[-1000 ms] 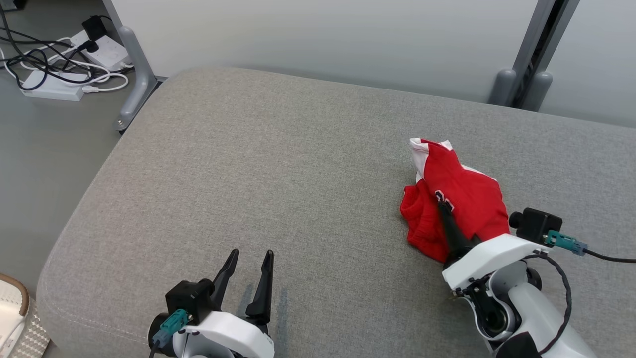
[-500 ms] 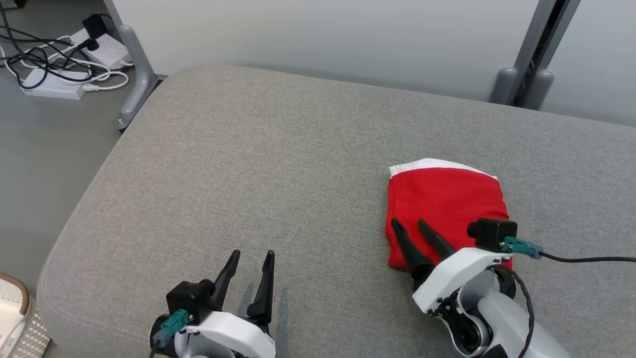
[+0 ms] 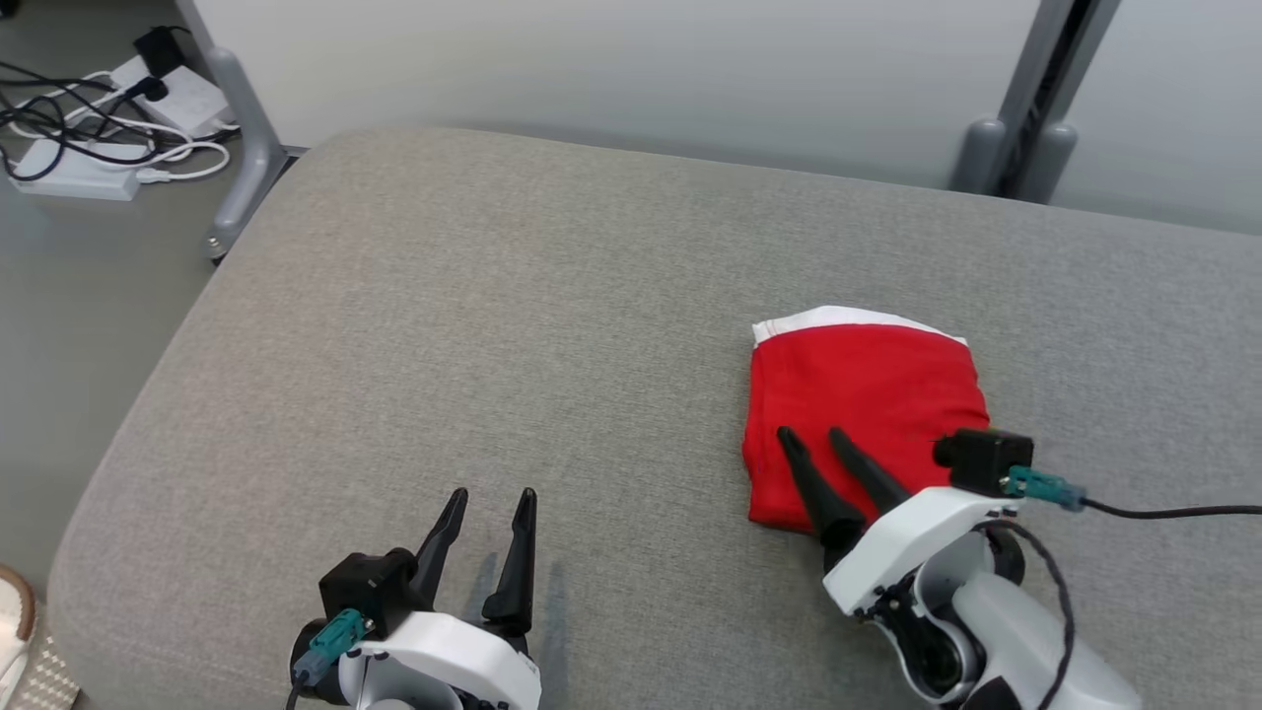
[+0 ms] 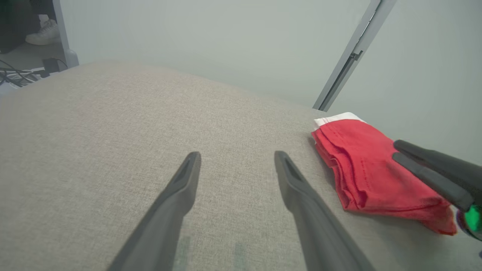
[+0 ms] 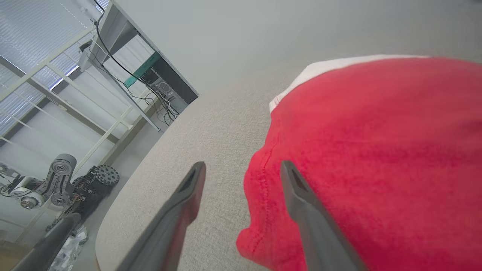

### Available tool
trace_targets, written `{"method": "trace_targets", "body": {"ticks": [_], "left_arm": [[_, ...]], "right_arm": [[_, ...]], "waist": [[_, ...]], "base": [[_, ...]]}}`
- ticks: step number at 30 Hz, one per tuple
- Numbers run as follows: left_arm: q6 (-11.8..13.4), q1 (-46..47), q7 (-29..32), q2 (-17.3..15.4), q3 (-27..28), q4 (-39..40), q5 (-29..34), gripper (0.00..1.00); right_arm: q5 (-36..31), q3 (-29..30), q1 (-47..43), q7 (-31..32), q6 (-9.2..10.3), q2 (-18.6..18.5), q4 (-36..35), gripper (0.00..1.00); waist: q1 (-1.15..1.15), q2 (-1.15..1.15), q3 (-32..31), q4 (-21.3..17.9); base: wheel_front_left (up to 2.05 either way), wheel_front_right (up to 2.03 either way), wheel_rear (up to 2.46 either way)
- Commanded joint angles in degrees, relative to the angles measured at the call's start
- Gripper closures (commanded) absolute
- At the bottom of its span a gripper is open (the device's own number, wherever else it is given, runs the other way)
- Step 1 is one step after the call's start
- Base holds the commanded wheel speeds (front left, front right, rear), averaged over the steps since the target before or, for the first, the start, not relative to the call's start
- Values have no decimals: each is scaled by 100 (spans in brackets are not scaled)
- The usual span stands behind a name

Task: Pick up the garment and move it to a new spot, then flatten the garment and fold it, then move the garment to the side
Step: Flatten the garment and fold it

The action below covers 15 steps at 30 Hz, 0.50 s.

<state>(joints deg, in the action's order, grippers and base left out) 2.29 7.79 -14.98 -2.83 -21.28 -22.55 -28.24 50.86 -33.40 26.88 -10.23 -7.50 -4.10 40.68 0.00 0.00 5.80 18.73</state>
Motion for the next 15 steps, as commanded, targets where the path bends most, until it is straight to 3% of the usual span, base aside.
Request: {"method": "trace_targets", "body": {"ticks": [1,10,15], "left_arm": [[13,33,-23,-22,46,36,39,0],[-7,114,-22,-23,252,202,161,0],[5,182,-22,-22,409,284,165,0]], "right_arm": [[46,13,37,-69,3,-116,-117,0],[-362,686,-256,-306,3,-1063,-1096,0],[-1214,1172,-444,-400,3,-1422,-1365,0]], "waist": [[0,0,21,-86],[0,0,8,-741],[0,0,-1,-1055]], "base": [[0,0,0],[0,0,0],[0,0,0]]}}
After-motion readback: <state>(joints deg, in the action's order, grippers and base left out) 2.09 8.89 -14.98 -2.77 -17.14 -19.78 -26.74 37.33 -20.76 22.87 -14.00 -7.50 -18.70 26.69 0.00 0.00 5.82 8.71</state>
